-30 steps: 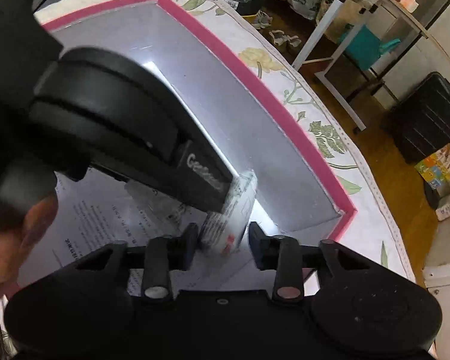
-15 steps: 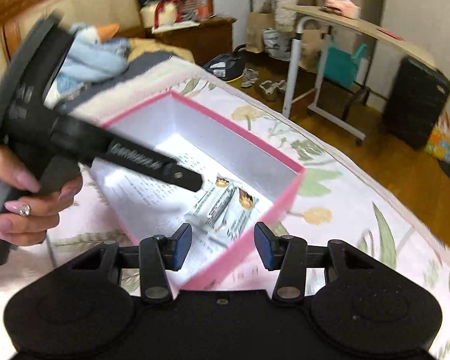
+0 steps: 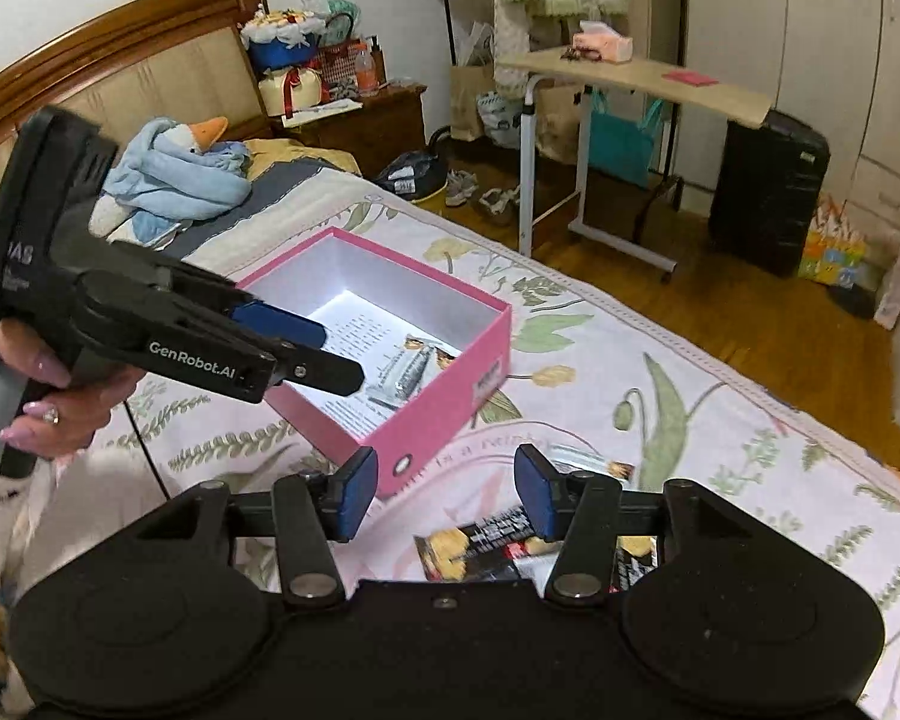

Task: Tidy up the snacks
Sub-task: 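Grasp the black NB cracker pack with the left gripper while the right grasps a white bar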

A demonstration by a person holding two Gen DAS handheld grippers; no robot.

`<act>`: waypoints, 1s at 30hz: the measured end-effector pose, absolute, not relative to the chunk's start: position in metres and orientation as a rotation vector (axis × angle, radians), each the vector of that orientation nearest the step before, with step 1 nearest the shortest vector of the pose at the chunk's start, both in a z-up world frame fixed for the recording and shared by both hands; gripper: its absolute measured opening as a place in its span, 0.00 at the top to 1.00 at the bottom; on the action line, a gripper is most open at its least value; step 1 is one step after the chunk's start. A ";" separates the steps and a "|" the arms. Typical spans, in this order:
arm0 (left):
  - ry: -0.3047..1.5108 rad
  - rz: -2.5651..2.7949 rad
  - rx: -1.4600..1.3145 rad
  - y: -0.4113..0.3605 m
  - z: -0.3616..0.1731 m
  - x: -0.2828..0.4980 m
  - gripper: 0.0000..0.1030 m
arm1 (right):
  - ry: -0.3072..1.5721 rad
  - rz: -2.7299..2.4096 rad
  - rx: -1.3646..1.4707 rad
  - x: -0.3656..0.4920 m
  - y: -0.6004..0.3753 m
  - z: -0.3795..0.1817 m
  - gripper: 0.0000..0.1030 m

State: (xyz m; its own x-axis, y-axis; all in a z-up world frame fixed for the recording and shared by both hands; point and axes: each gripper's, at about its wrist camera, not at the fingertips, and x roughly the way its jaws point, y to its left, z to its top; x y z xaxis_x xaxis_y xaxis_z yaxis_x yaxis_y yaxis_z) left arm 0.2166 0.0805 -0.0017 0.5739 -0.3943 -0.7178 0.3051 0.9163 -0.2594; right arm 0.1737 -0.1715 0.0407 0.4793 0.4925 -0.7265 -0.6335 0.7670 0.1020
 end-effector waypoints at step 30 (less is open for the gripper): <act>1.038 -0.465 0.383 -0.028 -0.177 0.240 0.41 | 0.840 0.658 -0.328 0.200 -0.199 -0.146 0.41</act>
State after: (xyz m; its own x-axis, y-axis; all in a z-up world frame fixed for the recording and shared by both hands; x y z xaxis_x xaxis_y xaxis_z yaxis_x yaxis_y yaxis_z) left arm 0.2403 -0.0278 -0.1773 0.4270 -0.1852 -0.8851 0.5371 0.8394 0.0834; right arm 0.1997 -0.1993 -0.1462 0.4875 0.4060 -0.7730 -0.6539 0.7564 -0.0150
